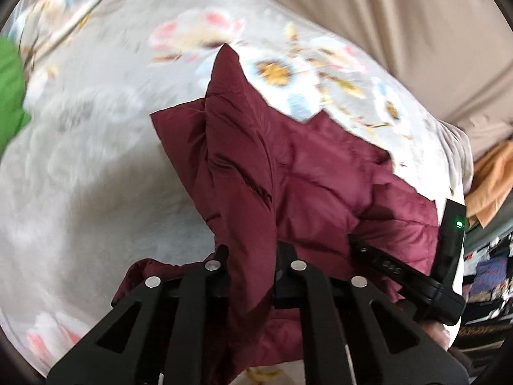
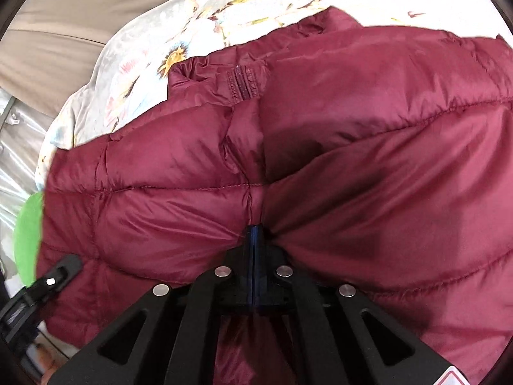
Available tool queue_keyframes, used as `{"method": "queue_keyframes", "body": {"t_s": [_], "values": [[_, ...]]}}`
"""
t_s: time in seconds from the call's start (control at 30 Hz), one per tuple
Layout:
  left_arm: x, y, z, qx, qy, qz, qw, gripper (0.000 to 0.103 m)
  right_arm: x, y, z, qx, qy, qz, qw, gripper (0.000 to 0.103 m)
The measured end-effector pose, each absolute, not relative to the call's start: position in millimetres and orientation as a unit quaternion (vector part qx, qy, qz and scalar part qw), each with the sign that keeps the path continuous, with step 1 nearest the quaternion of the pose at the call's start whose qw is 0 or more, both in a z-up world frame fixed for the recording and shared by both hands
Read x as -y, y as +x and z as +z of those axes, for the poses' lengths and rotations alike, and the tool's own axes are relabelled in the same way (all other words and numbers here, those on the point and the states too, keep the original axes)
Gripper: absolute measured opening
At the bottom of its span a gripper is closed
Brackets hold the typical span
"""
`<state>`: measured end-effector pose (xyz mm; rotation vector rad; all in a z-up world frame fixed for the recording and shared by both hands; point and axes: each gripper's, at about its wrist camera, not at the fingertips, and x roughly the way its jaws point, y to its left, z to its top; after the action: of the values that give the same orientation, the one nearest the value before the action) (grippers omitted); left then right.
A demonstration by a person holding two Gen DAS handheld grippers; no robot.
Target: Fold large clothes
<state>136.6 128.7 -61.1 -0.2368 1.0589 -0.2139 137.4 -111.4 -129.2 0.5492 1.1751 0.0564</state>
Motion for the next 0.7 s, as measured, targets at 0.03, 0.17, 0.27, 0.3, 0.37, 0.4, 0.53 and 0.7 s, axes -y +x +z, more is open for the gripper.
{"method": "queue_keyframes", "body": {"t_s": [0.03, 0.17, 0.27, 0.3, 0.37, 0.4, 0.53, 0.7], "values": [[-122, 134, -53, -0.497, -0.103, -0.105, 0.855, 0.009, 111, 136, -123, -0.544, 0.255, 0.026, 0.799, 0.006], [-98, 127, -27, -0.478, -0.073, -0.119, 0.867, 0.008, 121, 111, -86, -0.51, 0.237, 0.034, 0.826, 0.008], [-82, 124, -13, -0.472, -0.059, -0.123, 0.871, 0.008, 140, 102, -81, -0.506, 0.224, 0.009, 0.833, 0.008], [-77, 122, -9, -0.469, -0.053, -0.123, 0.873, 0.008, 146, 103, -82, -0.505, 0.224, 0.0, 0.834, 0.008], [-69, 121, -5, -0.466, -0.044, -0.124, 0.875, 0.008, 154, 110, -88, -0.501, 0.232, -0.005, 0.834, 0.007], [-65, 120, -3, -0.465, -0.042, -0.125, 0.875, 0.008, 154, 118, -96, -0.511, 0.233, -0.001, 0.827, 0.007], [-57, 115, 5, -0.461, -0.04, -0.136, 0.876, 0.008, 129, 140, -127, -0.538, 0.224, 0.054, 0.811, 0.003], [-27, 109, 12, -0.459, -0.032, -0.179, 0.87, 0.008, 93, 152, -134, -0.529, 0.192, 0.085, 0.822, 0.006]]}}
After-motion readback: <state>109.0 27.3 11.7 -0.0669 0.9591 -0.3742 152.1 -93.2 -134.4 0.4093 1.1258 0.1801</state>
